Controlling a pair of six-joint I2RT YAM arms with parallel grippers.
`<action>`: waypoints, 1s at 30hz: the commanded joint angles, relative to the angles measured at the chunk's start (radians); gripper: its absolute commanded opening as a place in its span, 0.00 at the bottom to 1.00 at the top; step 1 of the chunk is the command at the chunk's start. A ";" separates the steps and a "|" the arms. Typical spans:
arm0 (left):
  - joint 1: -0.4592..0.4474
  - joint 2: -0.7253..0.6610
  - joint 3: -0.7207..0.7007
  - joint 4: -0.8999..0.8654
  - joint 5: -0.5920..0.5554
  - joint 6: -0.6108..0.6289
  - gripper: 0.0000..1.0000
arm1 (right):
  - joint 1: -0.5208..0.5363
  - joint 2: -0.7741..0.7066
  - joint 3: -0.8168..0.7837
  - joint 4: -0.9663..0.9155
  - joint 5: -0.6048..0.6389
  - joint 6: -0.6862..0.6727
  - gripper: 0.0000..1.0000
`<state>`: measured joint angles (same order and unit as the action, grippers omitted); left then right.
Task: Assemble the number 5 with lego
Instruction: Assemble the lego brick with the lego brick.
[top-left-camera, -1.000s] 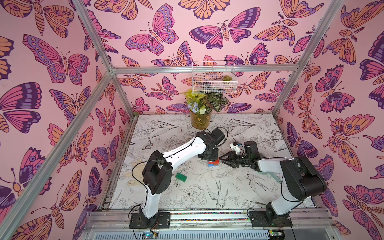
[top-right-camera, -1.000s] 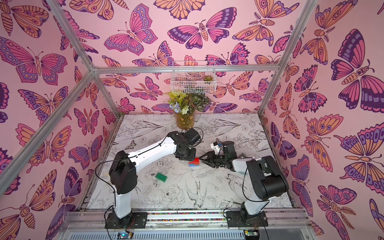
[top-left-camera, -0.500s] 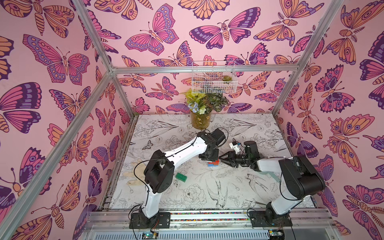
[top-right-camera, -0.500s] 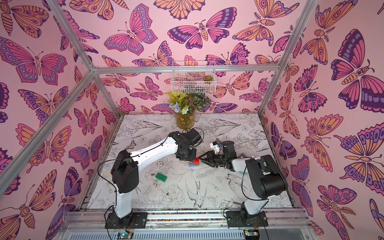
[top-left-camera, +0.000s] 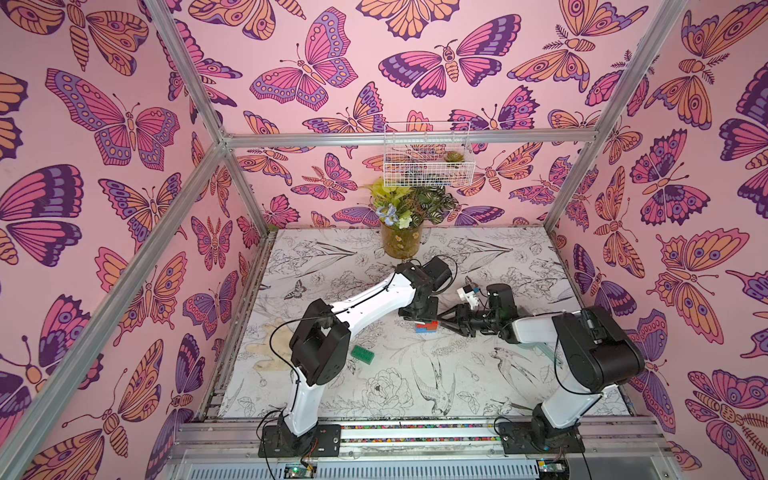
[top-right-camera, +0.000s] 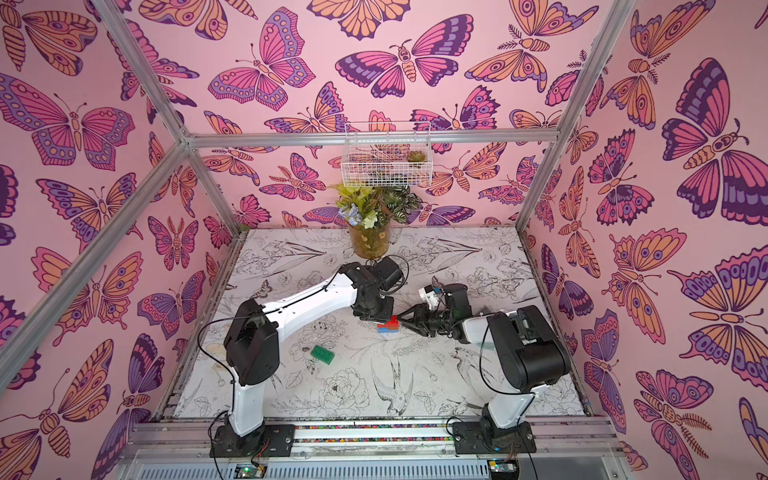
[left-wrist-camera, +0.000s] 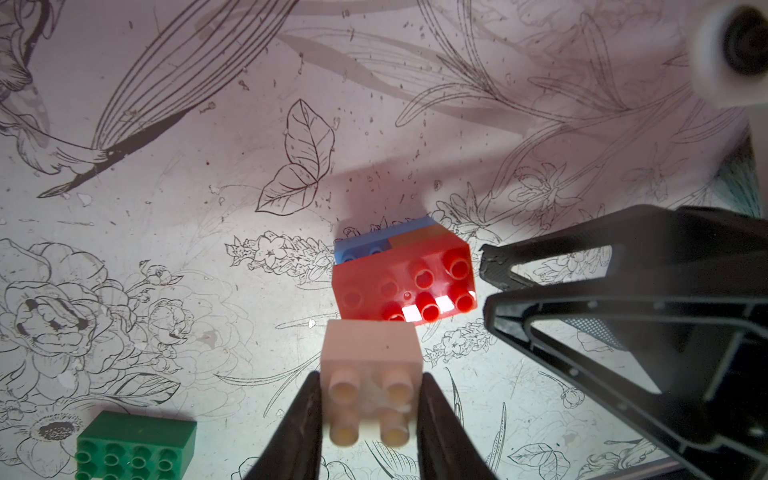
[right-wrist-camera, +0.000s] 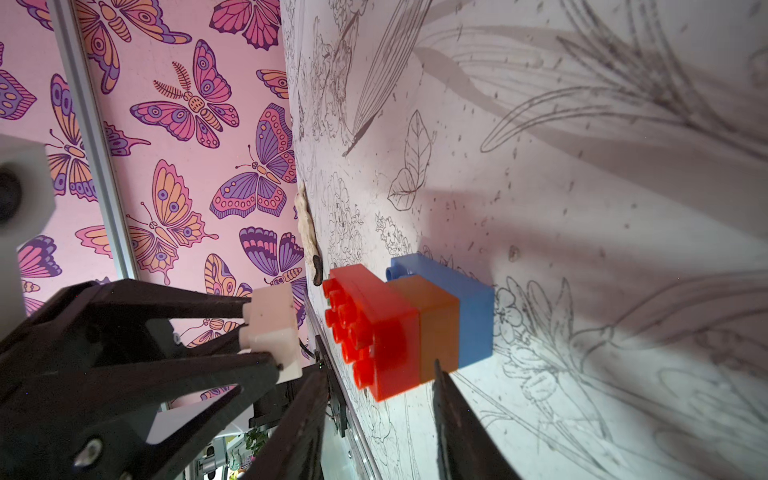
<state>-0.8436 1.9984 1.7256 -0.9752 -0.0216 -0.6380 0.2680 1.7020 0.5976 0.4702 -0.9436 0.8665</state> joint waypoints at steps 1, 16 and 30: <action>0.006 0.016 0.023 -0.030 0.008 -0.009 0.21 | -0.005 0.008 0.001 0.011 -0.023 -0.009 0.44; 0.006 0.032 0.034 -0.030 0.011 -0.012 0.23 | -0.006 0.034 0.007 0.038 -0.051 -0.012 0.43; 0.006 0.052 0.051 -0.032 0.023 -0.013 0.24 | -0.004 0.068 0.016 0.079 -0.069 -0.004 0.42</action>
<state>-0.8436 2.0201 1.7649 -0.9771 -0.0135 -0.6411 0.2680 1.7535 0.5980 0.5350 -0.9894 0.8669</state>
